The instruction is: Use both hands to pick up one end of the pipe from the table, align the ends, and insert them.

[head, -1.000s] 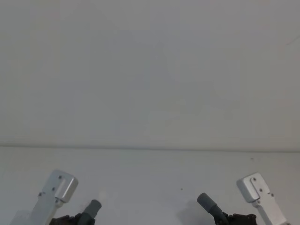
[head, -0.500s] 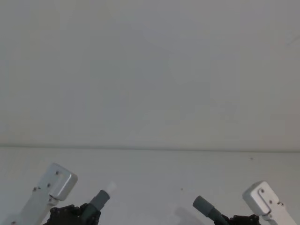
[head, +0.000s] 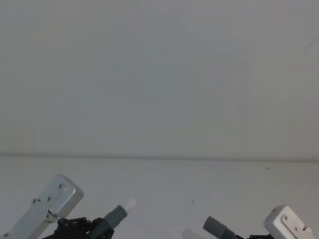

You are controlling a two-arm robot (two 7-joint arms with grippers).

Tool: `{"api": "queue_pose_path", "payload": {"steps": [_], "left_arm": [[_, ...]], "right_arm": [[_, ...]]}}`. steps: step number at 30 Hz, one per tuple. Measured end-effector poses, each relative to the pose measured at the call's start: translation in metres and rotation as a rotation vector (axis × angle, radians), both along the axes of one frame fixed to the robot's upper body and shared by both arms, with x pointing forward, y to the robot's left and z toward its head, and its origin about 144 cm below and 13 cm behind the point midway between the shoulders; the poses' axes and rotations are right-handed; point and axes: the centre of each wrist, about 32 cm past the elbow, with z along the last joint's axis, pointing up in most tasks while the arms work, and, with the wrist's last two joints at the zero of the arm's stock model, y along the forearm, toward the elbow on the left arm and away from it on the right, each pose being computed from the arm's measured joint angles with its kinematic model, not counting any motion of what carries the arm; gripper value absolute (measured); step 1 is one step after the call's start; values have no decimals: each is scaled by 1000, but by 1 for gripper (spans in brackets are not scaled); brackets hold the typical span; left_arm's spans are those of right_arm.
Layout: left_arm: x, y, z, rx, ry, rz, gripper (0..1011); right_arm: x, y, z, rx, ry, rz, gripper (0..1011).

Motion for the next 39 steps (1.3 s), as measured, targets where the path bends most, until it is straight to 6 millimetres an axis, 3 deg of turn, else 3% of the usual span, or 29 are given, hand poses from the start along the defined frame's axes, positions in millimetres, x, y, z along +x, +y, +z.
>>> {"api": "queue_pose_path", "payload": {"steps": [20,39], "left_arm": [[6,21,19,97,24,-234,304],[27,24,18,157,23,-361,304]], "right_arm": [[-6,-17,2,17,-42,151,94],[-5,-26,2,26,-60,273,81]]}}
